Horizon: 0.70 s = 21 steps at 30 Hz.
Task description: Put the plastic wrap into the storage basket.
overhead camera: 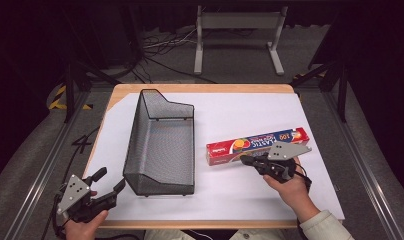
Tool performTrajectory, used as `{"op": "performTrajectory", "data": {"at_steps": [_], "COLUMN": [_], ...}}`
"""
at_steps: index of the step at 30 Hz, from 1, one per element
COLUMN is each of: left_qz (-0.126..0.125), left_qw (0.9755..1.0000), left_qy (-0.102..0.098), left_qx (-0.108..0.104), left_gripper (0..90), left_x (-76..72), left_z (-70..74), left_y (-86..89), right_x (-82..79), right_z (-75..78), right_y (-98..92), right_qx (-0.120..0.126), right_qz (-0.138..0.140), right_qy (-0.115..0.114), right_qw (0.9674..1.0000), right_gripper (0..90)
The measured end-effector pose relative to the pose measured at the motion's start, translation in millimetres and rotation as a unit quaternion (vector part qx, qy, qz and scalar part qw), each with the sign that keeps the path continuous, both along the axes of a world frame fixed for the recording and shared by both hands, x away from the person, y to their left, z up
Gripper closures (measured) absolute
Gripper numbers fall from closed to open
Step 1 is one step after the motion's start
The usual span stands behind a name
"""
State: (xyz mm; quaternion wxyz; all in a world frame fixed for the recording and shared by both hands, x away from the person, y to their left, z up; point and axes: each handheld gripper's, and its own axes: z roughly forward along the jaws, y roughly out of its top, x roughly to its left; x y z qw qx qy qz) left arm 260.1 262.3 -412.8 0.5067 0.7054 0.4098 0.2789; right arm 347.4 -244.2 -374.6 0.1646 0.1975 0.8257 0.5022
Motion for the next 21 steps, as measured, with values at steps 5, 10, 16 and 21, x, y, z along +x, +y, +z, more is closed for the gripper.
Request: {"op": "performTrajectory", "data": {"at_steps": [5, 10, 16, 21], "left_qz": [0.001, 0.0, 0.008, 0.008], "left_qw": [1.0, 1.0, 1.0, 1.0], "left_qy": [0.0, 0.0, 0.001, 0.001], "left_qx": [-0.001, 0.0, 0.001, 0.0], "left_gripper": [28.8, 28.8, 29.0, 28.9], "left_x": [0.0, 0.2, 0.9, 0.9], "left_z": [0.0, -0.1, -0.4, -0.4], "left_y": [1.0, 0.1, 0.4, 0.7], "right_x": [9.3, 22.8, 33.5, 42.0], "right_z": [-6.5, -23.5, -40.4, -51.5], "right_y": [14.8, 29.2, 41.3, 47.9], "right_qx": [0.003, -0.01, -0.032, -0.048], "right_qz": [0.015, 0.018, 0.018, 0.013], "right_qy": [0.005, 0.021, 0.041, 0.054], "right_qw": [0.9999, 0.9996, 0.9985, 0.9973], "right_gripper": [90.0, 90.0, 90.0, 90.0]}}
